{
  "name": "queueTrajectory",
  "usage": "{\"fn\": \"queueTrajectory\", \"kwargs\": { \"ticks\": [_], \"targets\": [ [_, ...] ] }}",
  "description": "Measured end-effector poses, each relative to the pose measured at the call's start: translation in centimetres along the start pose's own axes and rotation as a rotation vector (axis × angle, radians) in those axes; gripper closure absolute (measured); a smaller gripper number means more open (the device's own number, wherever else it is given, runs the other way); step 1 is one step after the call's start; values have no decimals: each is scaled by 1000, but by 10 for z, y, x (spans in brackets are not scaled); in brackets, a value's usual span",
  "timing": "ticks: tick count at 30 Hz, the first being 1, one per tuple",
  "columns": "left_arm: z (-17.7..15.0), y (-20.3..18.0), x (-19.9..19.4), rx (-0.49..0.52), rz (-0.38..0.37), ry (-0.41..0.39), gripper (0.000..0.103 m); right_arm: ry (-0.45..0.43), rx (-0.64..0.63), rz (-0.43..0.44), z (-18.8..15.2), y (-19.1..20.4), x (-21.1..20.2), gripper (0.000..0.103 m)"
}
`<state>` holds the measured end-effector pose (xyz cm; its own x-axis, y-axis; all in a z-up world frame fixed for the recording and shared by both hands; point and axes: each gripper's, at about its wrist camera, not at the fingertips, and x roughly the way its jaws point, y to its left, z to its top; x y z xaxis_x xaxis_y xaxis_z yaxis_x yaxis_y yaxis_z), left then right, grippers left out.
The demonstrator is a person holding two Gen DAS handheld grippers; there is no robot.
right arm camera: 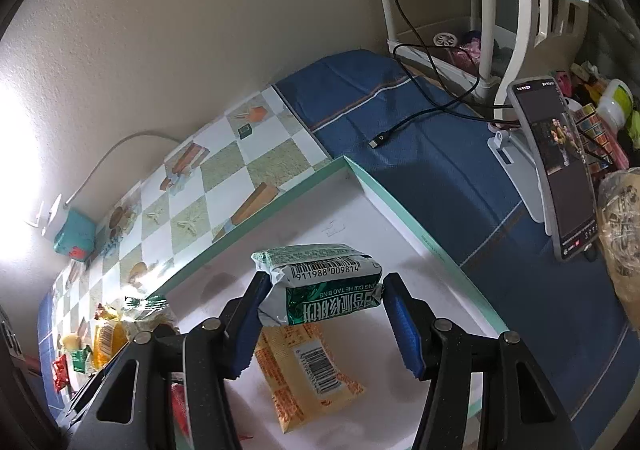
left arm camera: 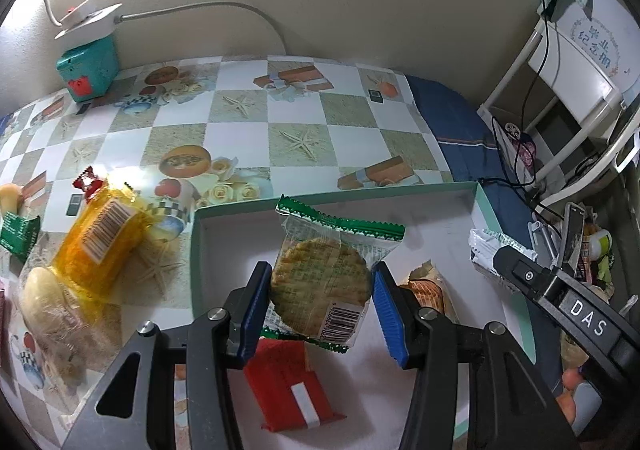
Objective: Organize snacks
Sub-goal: 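Carry the cracker pack and green-white pack over the white tray with both tools, then open both tools to drop both packs into the tray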
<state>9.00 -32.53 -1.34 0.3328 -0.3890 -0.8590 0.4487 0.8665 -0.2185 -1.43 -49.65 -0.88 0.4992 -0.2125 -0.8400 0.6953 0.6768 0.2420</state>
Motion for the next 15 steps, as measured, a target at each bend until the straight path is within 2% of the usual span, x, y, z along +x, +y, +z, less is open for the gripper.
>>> {"fn": "queueTrajectory", "kwargs": {
  "ticks": [7, 13, 15],
  "targets": [
    [0, 0, 8, -9, -3, -2, 51, 5, -11, -17, 0, 0, 8, 42],
    [0, 2, 11, -22, 0, 29, 49, 8, -22, -26, 0, 2, 8, 39],
    [1, 4, 11, -30, 6, 38, 40, 27, -20, -23, 0, 0, 9, 34]
  ]
}}
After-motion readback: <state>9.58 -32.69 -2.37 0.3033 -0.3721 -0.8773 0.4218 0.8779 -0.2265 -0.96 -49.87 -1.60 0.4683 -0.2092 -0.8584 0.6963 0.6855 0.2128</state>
